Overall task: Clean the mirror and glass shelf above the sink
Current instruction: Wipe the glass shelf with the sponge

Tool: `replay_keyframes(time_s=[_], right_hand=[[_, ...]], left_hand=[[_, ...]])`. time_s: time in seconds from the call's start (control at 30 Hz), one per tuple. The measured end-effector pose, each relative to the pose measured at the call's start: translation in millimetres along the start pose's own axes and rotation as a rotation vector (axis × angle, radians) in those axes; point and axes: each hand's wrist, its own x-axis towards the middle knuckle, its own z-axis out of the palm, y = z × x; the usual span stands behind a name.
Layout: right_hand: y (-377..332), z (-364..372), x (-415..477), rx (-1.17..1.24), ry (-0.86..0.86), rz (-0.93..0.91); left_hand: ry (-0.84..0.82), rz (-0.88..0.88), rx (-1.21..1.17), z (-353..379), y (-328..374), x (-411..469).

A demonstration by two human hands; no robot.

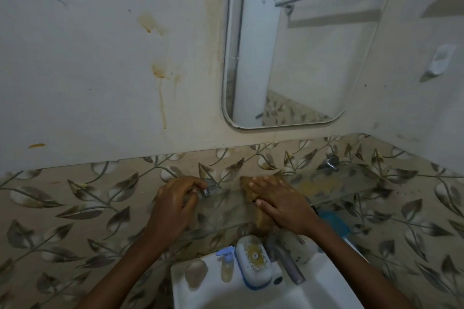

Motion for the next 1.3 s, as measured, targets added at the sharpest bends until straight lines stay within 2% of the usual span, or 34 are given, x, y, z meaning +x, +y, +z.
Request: replay_keyframes(time_s=[0.33,0.43,0.53,0.7,0.77,0.8,0.87,0.97,1.03,1.13,1.3], right_hand=[[99.9,-14.9,-20.0,0.022,0.031,0.316],[127.7,-18.8,-25.5,0.068,0.089,0.384],[138.5,-18.3,-27.2,0.284,0.306,0.526],[142.1,-58.1,-16.7,1.024,0.924,0.918],[151.7,-78.4,-15.3,1.102,1.112,1.002],[158.5,-82.7,-14.6,0.995,1.145,1.049],[171.4,-79.0,-11.8,0.615,1.045,1.074],[192.4,-53.4,-8.5,0.079,0.573,0.949],[202.5,-39.2,-9.1,-0.147,0.279,0.886],[205.4,-35.5,-9.2,-0.178,0.217,0.821],[208.5,-27.3,-4.2,-0.046,0.194,0.845]], left_hand=[[0.024,0.100,0.141,5.9,-4.0,-0.2],[0.026,0.100,0.149,5.7,-5.6,-0.3],[0.028,0.097,0.152,6.2,-5.5,-0.7],[0.029,0.076,0.134,6.7,-6.4,0.0],[0.032,0.074,0.134,6.9,-7.7,-0.1],[0.034,0.070,0.134,6.8,-8.0,-0.6],[0.039,0.063,0.136,7.2,-7.5,-0.8],[0.032,0.056,0.139,7.5,-7.0,-0.9],[0.030,0.051,0.134,7.5,-7.9,-0.5],[0.029,0.058,0.134,7.1,-9.1,-0.4],[0.026,0.076,0.135,7.7,-10.6,0.8]])
